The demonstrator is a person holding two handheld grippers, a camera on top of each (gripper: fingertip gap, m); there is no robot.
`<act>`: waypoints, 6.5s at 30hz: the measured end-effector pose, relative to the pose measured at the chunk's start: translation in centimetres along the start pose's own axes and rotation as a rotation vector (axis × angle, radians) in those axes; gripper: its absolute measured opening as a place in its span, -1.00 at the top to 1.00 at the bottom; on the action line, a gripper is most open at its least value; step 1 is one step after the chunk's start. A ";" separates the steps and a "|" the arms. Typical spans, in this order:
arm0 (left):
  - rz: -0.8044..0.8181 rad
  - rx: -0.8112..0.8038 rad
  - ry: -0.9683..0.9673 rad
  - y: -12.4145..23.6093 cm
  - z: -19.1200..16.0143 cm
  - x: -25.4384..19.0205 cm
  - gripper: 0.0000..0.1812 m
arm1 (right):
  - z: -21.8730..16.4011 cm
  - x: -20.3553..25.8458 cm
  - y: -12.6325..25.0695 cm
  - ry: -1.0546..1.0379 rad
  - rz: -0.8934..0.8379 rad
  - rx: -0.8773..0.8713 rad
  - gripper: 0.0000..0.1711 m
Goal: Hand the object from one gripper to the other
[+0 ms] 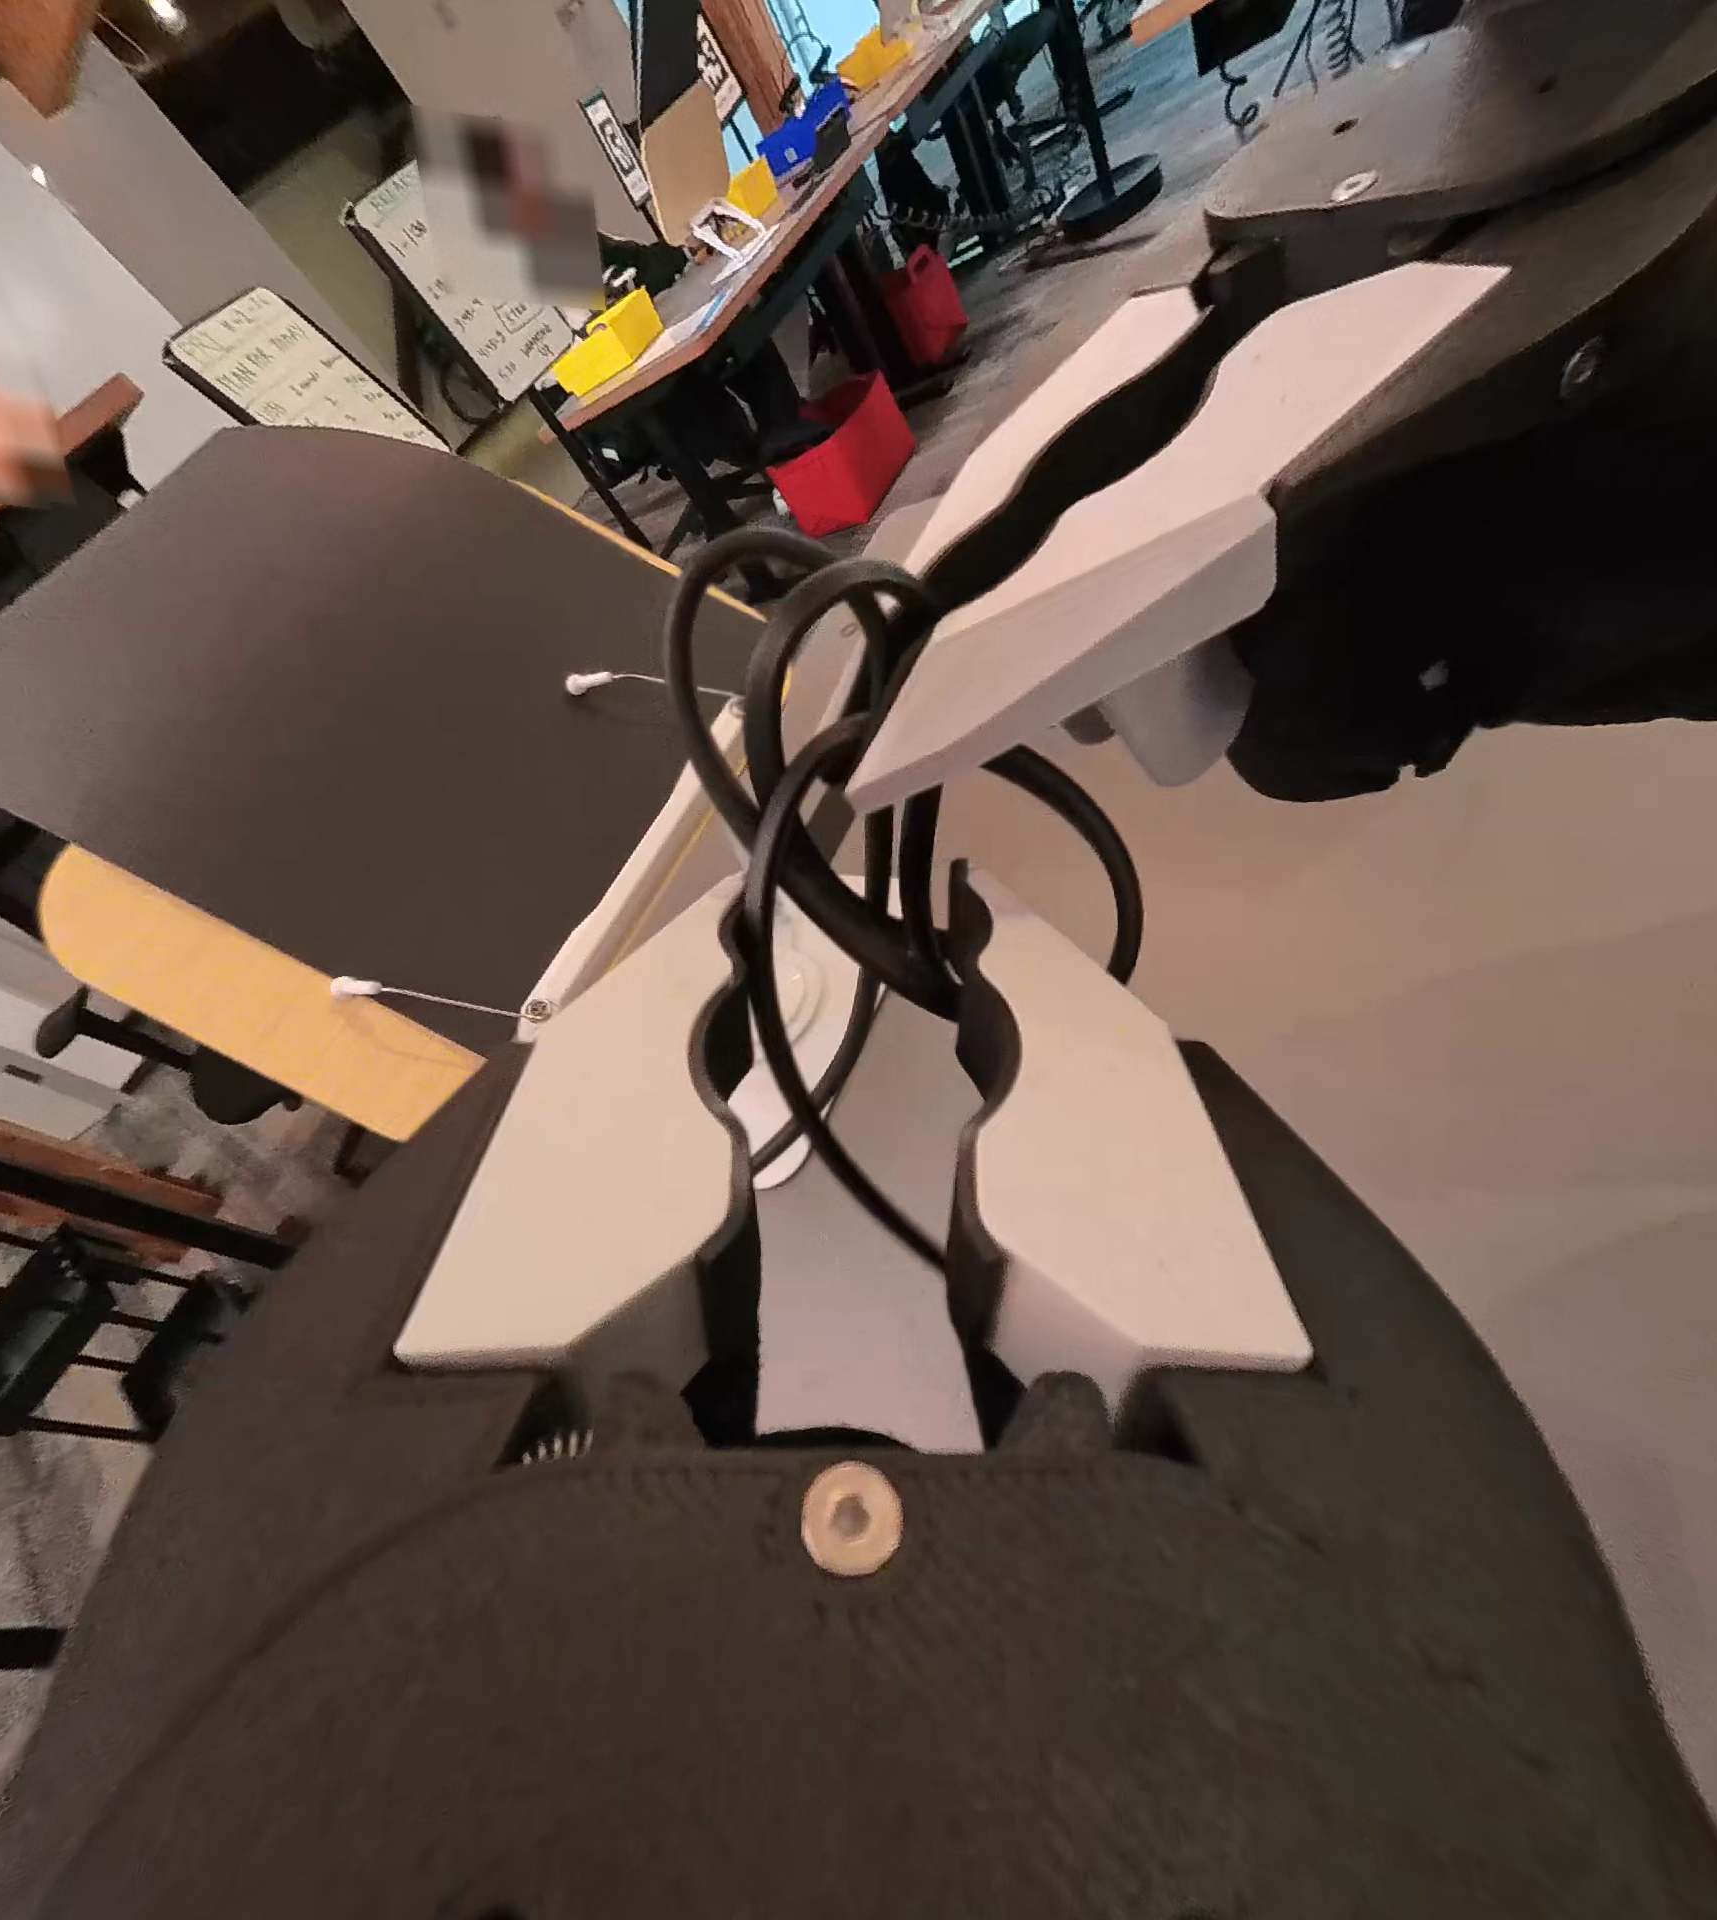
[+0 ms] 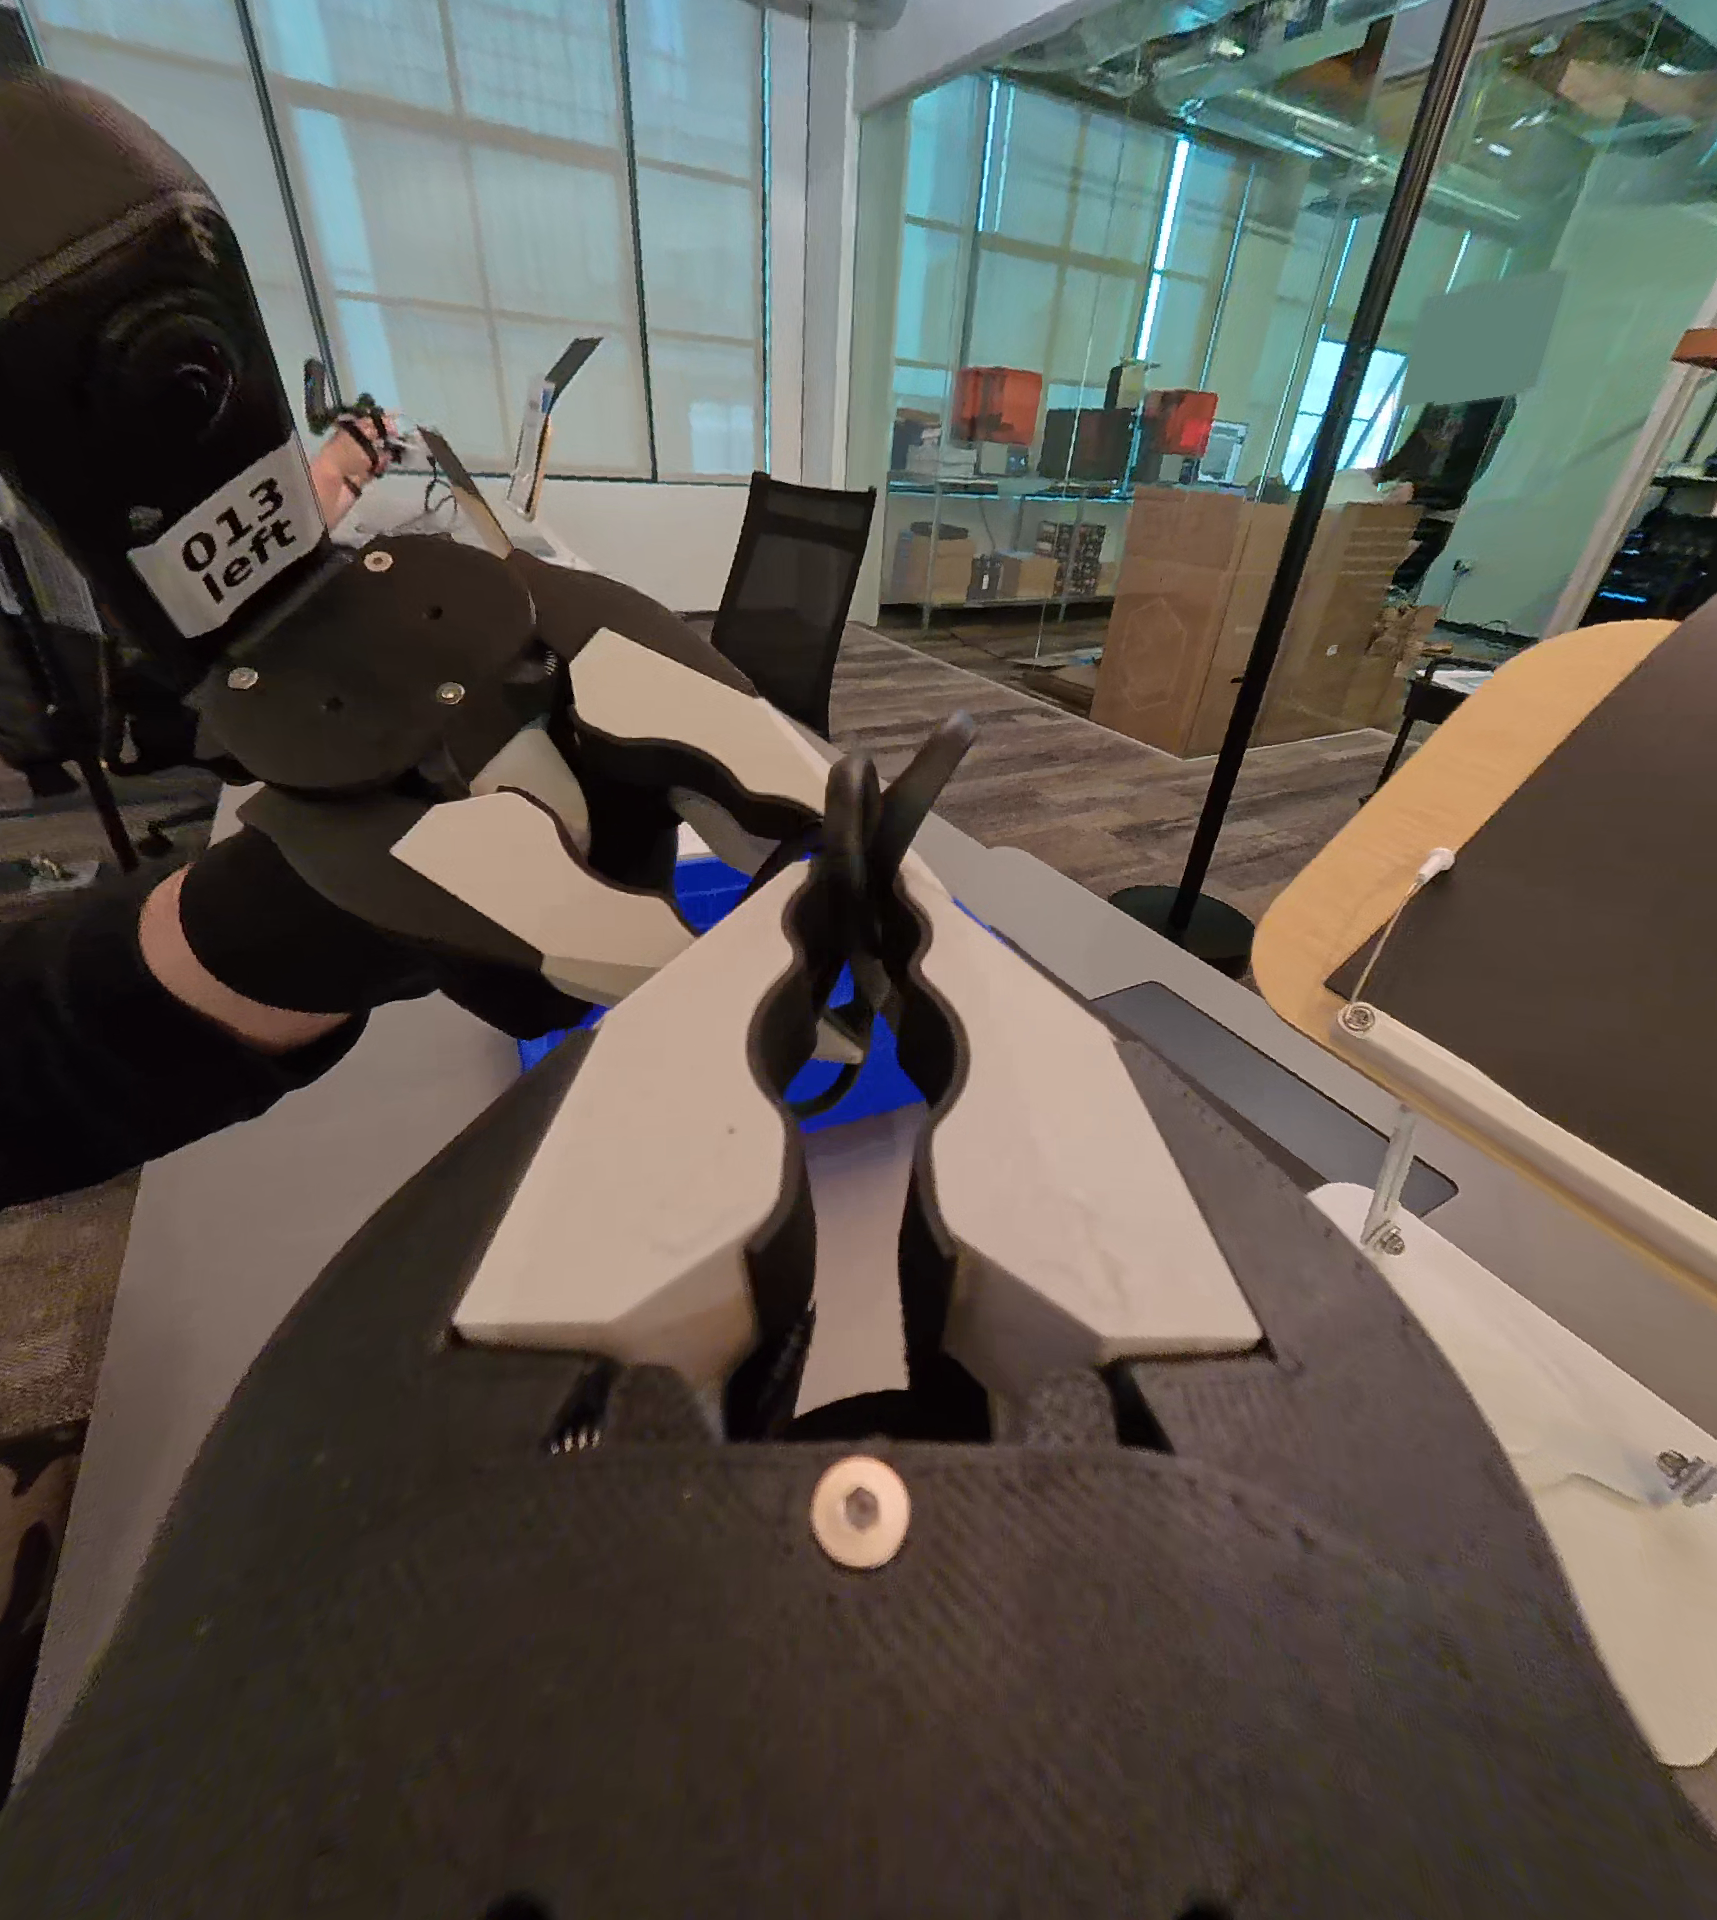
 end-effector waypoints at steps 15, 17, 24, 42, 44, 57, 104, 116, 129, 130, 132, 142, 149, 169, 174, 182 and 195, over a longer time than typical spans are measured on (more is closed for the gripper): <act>-0.138 -0.051 0.162 0.9 0.3 1.4 -0.02 | 0.6 -1.9 2.3 0.038 -0.150 -0.052 0.92; -0.129 -0.070 0.166 0.7 0.8 0.9 -0.16 | 0.5 -1.8 2.0 0.066 -0.174 -0.031 0.92; 0.049 -0.014 0.060 -1.2 0.1 -0.5 -0.31 | 0.6 -0.3 0.1 0.128 -0.169 -0.018 0.92; 0.025 -0.017 0.028 -1.0 -0.4 -0.8 0.87 | 1.6 0.7 0.3 0.059 -0.035 -0.064 0.92; 0.022 -0.018 0.020 -1.0 -0.5 -0.9 0.88 | 1.6 0.6 0.4 0.043 -0.023 -0.068 0.91; -0.145 -0.104 0.196 -0.6 -0.7 -0.4 0.93 | 1.5 0.1 0.8 0.026 0.004 -0.072 0.56; -0.700 -0.130 0.300 1.6 -1.2 -3.1 0.22 | -0.3 1.1 0.5 0.008 0.238 -0.027 0.91; -0.006 -0.010 0.013 -1.3 -0.6 -1.1 -0.05 | -0.3 -0.9 0.7 0.025 -0.002 -0.058 0.92; 0.412 0.095 -0.275 -2.5 -1.7 -1.3 0.38 | -0.6 0.4 -1.6 -0.014 -0.109 -0.088 0.91; 0.413 0.095 -0.286 -2.6 -1.8 -1.4 0.42 | -0.7 0.6 -1.9 -0.013 -0.102 -0.084 0.92; 0.441 0.108 -0.293 -2.7 -2.1 -1.1 0.51 | -0.7 0.6 -2.0 -0.013 -0.106 -0.084 0.91; 0.326 0.122 -0.182 -2.6 -2.6 -0.6 0.99 | -0.4 0.6 -1.9 -0.044 -0.057 -0.063 0.82; 0.104 0.102 0.158 -2.3 -3.4 1.7 1.00 | 0.2 1.0 -0.8 0.031 0.035 0.042 0.48; -1.330 -0.277 0.357 6.6 0.0 -7.6 1.00 | 0.1 8.7 -0.7 0.041 0.757 -0.130 -0.12; -1.452 -0.250 0.315 7.7 -0.5 -8.8 1.00 | -0.8 10.0 -1.4 0.063 0.824 -0.048 0.16; -1.453 -0.214 0.239 8.4 -0.8 -8.9 0.99 | -1.6 10.8 -1.9 0.044 0.895 -0.002 0.50; -1.244 -0.189 0.331 5.9 -1.2 -6.6 0.76 | -1.3 8.3 -2.0 0.096 0.707 -0.010 0.95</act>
Point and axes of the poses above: each gripper's, where its closed fingertips meet, y back along the fingers, z out of its top, x = y × z across the jaws, the point moved 6 cm from there along y, back along the fingers, and after that the axes turned 14 degrees about z, right-handed, at the moved point
